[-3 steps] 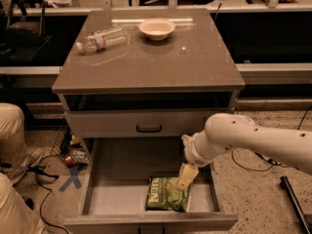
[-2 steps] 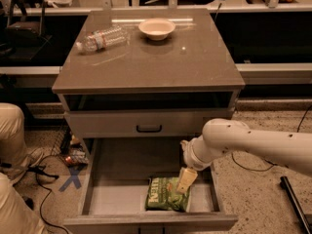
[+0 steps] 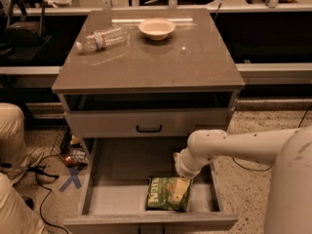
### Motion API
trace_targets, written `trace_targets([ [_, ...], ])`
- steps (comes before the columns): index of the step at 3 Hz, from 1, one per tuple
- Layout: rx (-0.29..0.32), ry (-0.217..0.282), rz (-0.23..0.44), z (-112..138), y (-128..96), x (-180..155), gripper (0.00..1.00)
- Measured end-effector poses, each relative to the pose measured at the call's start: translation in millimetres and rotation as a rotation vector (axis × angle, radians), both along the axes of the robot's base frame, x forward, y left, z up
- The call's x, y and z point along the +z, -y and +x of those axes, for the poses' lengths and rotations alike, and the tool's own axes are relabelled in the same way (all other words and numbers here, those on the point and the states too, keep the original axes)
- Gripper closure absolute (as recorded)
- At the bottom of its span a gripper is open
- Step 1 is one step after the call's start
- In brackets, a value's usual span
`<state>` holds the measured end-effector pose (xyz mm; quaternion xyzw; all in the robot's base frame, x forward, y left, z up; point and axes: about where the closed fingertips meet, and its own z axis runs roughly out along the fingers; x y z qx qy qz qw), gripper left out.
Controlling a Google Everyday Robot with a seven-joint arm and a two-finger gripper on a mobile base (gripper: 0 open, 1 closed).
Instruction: Pick green jalapeno chip bag from middle drawer and place on counter
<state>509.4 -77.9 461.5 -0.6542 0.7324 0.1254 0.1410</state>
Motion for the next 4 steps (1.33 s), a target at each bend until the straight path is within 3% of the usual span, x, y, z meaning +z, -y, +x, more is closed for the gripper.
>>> trace_targets([
  [3,0.076,-0.075,-0.04,-5,-36,-60,0.0],
  [4,0.064,-0.096,-0.048,-3,-34,-77,0.25],
])
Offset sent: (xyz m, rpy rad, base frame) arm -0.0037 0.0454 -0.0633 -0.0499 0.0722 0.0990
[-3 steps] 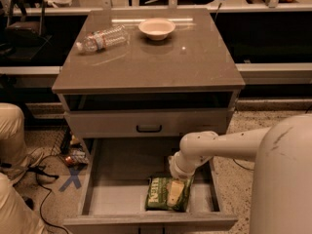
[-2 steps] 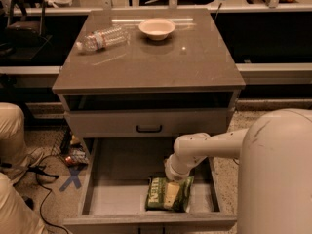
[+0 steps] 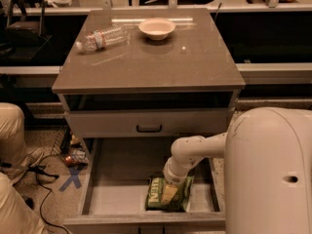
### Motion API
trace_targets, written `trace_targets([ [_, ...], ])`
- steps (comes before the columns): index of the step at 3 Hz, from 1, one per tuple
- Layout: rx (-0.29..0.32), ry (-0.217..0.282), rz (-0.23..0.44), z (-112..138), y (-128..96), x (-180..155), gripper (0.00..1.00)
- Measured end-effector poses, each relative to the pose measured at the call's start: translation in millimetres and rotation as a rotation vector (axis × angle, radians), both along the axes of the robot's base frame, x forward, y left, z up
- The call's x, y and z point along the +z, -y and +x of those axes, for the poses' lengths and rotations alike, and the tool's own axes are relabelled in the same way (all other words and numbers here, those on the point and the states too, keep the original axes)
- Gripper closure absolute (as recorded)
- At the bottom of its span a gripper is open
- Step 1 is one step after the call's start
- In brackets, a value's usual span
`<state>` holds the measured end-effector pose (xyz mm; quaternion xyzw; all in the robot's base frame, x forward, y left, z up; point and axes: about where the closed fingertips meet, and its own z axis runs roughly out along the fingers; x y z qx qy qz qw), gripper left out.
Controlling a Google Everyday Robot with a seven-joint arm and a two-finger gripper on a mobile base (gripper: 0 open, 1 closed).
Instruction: Pick green jalapeno chip bag from middle drawer and place on counter
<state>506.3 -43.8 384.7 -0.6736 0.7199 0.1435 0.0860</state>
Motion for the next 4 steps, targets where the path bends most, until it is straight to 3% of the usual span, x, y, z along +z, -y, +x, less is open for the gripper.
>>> trace_targets([
  [2,-0.048,0.016,-0.009,4,18,1,0.72],
  [3,-0.09,0.043,-0.011,4,33,15,0.99],
  [4,-0.117,0.104,0.033,8,51,53,1.0],
])
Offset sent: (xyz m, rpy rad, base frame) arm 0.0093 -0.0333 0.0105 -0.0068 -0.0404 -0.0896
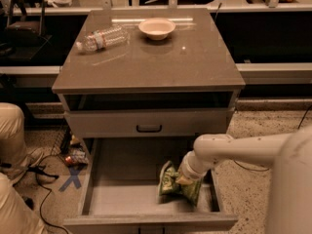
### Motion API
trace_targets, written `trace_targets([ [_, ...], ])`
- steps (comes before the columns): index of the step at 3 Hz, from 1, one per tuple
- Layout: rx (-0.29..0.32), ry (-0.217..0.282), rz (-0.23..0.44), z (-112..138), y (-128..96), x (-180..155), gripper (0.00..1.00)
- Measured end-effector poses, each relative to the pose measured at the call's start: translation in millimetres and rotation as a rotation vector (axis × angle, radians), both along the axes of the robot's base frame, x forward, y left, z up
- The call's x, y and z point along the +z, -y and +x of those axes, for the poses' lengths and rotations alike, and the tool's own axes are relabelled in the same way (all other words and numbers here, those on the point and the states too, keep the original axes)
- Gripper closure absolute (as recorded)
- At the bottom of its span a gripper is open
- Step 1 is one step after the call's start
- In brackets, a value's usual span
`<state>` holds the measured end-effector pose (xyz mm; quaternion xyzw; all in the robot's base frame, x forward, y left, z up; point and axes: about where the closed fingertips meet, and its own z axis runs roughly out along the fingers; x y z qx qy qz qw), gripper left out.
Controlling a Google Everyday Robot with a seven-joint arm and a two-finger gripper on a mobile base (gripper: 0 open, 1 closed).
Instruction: Pick green jalapeno chip bag from middle drawer and place on counter
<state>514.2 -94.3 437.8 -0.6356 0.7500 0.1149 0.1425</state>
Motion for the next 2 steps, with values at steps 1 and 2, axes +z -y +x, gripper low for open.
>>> trace_targets([
  [1,-0.024,0.095,0.031,5,33,55,1.0],
  [2,-0.039,0.186,0.026,13,67,109,1.0],
])
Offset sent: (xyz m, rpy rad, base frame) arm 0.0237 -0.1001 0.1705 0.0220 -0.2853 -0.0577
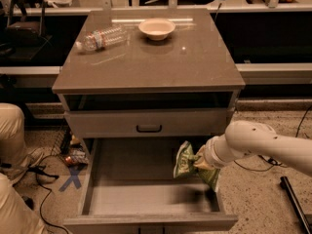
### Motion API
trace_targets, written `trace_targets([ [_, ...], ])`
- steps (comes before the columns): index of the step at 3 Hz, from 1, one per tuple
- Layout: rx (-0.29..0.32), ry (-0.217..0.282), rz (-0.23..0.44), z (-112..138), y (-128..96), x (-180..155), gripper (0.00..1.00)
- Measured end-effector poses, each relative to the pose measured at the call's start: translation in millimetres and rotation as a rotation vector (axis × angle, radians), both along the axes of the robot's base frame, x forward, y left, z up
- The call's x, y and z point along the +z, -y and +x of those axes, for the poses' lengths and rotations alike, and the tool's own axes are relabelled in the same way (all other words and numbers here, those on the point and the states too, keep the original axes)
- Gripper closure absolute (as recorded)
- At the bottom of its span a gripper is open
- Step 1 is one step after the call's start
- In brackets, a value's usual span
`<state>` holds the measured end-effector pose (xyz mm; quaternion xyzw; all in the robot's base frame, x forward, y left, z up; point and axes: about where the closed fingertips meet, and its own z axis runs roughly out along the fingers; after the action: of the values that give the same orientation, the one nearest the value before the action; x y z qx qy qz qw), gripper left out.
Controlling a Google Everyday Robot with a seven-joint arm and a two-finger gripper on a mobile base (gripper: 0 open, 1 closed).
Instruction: Pick green jalapeno chip bag from middle drawer and place on counter
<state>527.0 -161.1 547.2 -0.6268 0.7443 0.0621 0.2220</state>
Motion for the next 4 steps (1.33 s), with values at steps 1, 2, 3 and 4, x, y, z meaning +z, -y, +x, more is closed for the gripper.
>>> trace_targets([
  [1,0.009,-0.005,0.004,0,-1,2,1.0],
  [2,0.03,0.041,0.027,2,2,44,1.0],
  [3,0.044,0.116,0.014,1,14,115,1.0],
  [4,0.009,0.215,-0.015,2,28,203,1.0],
])
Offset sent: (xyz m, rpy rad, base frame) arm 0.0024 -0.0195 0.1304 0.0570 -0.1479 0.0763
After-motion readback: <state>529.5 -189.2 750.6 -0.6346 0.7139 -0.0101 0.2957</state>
